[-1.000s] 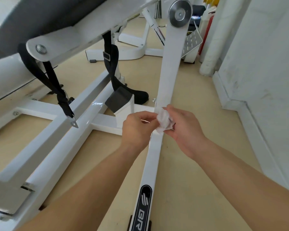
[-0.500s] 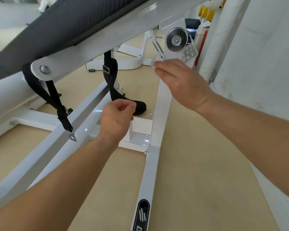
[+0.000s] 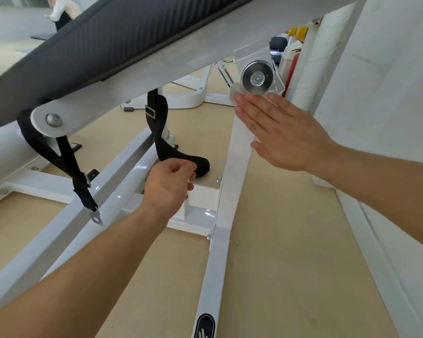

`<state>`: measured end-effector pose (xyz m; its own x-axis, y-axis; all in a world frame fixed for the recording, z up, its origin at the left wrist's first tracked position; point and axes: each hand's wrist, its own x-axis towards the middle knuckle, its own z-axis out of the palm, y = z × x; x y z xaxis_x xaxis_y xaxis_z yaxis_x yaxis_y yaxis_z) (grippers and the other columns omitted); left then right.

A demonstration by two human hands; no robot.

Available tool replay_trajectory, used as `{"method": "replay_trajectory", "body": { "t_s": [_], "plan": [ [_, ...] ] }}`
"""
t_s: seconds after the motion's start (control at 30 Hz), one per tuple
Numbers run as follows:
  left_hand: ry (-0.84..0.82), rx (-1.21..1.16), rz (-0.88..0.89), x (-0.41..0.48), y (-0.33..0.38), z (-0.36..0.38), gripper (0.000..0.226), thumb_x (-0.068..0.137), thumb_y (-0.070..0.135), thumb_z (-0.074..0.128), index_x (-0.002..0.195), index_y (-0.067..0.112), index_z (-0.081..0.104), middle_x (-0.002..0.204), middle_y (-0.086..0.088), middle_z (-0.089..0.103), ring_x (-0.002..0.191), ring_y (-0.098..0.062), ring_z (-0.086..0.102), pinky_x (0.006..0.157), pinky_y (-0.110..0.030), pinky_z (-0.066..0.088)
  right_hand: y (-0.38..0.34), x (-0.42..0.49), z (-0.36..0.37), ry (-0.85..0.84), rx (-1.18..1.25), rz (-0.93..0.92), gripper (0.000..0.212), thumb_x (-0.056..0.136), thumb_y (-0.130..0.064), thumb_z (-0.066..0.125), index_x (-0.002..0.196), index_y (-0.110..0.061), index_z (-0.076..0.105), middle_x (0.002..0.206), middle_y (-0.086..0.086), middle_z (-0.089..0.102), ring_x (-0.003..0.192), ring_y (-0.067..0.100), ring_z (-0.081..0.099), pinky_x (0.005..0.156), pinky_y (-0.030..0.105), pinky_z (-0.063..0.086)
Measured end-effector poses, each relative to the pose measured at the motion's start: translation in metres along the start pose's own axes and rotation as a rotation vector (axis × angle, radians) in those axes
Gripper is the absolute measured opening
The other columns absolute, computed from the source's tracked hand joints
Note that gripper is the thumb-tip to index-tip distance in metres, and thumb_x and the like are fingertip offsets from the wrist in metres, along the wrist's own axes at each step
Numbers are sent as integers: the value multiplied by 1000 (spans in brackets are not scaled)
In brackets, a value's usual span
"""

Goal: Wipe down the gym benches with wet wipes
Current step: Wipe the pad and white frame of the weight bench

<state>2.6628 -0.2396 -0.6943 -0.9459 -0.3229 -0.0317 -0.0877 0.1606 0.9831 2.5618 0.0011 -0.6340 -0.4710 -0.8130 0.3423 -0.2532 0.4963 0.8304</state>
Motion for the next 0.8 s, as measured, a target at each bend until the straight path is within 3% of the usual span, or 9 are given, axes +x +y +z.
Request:
{"method": "replay_trajectory", "body": {
  "t_s": [0.1, 0.27, 0.37, 0.5, 0.8],
  "plan": [
    [6, -5, -25, 2, -5, -1, 17, 100, 22, 53, 101, 20, 70, 97, -1, 71, 75, -12, 63, 64, -24, 52, -23, -2, 5, 7, 52, 77, 73, 104, -42, 25, 159, -4, -6, 167, 15, -10, 155, 28, -8, 126, 42, -2],
    [-21, 9, -64, -8, -17, -4, 18, 101, 21, 53, 101, 20, 71, 100, -2, 71, 80, -14, 65, 67, -25, 52, -60, -20, 24, -160, 18, -307, 72, 105, -45, 15, 156, -5, -15, 164, 13, -23, 152, 25, -22, 124, 42, -11],
    [-21, 9, -56, -3, -10, -7, 17, 100, 22, 53, 98, 20, 70, 100, -2, 71, 77, -12, 64, 67, -26, 52, -29, 2, 8, -34, 96, -156, 69, 103, -39, 20, 159, -4, 0, 167, 14, -9, 155, 26, -7, 126, 41, 0],
    [-7, -7, -44, 5, -5, -8, 18, 100, 21, 52, 98, 21, 70, 99, -1, 70, 76, -11, 63, 64, -23, 51, -23, 7, 2, 37, 37, 36, 71, 104, -39, 20, 158, -1, -5, 167, 17, -10, 155, 29, -7, 126, 43, 1],
    [-66, 111, -146, -8, -78, 6, 18, 102, 24, 52, 107, 20, 68, 99, 1, 69, 85, -14, 66, 73, -29, 55, -120, -38, 53, -43, 133, -74, 70, 103, -38, 16, 158, -2, -6, 167, 14, -13, 155, 27, -8, 126, 42, 0]
  ]
}}
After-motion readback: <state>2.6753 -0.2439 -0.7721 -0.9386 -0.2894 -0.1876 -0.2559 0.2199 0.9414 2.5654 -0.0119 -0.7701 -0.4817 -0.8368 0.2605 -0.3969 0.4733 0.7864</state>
